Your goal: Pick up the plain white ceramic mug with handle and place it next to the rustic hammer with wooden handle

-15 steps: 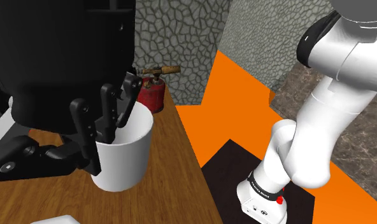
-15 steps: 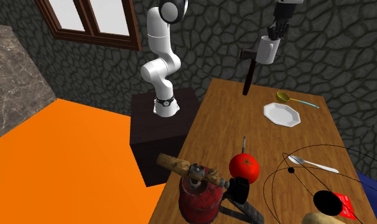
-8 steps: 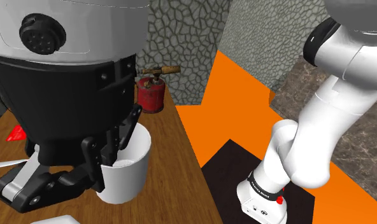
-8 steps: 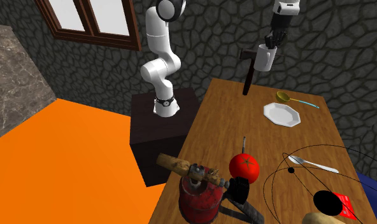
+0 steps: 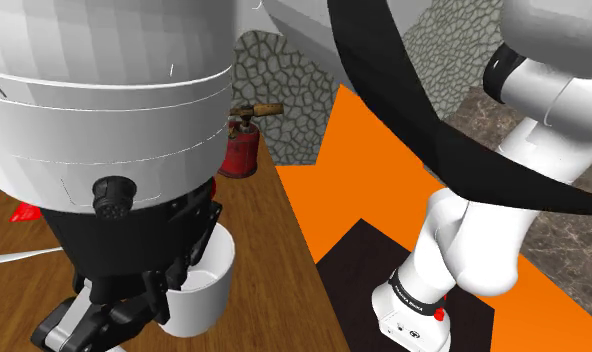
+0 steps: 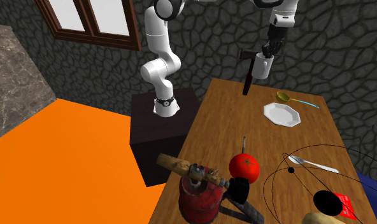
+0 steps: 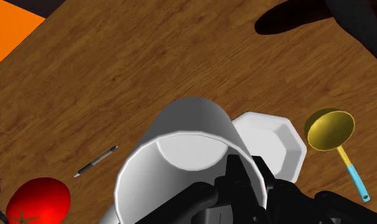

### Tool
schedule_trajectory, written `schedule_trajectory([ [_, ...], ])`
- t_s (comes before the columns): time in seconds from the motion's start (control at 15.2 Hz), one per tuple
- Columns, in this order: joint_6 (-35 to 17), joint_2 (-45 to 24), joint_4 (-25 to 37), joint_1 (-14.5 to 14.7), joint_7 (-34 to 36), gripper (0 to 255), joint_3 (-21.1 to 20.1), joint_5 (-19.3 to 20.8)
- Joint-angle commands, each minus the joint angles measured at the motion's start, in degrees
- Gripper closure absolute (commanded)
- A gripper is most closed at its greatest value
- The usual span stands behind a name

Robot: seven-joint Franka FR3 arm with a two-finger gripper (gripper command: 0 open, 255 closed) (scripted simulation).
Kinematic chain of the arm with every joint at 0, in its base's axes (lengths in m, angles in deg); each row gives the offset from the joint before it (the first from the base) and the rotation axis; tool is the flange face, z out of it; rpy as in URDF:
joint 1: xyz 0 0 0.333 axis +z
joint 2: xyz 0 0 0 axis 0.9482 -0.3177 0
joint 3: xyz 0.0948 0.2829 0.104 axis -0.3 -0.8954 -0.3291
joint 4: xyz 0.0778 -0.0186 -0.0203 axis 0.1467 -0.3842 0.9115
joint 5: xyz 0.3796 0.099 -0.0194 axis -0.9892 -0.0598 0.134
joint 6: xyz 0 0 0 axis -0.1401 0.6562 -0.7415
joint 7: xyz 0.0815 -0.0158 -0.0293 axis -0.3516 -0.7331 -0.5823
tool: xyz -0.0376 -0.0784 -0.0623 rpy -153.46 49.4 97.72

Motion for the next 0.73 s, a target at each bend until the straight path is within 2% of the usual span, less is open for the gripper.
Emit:
schedule_trajectory([
  [0.0, -1.7, 0.1, -1.7, 0.0, 0.0, 255, 0.0, 0.0],
  [0.66, -9.4, 0.3, -9.6, -0.1, 0.3, 255, 0.1, -0.1],
])
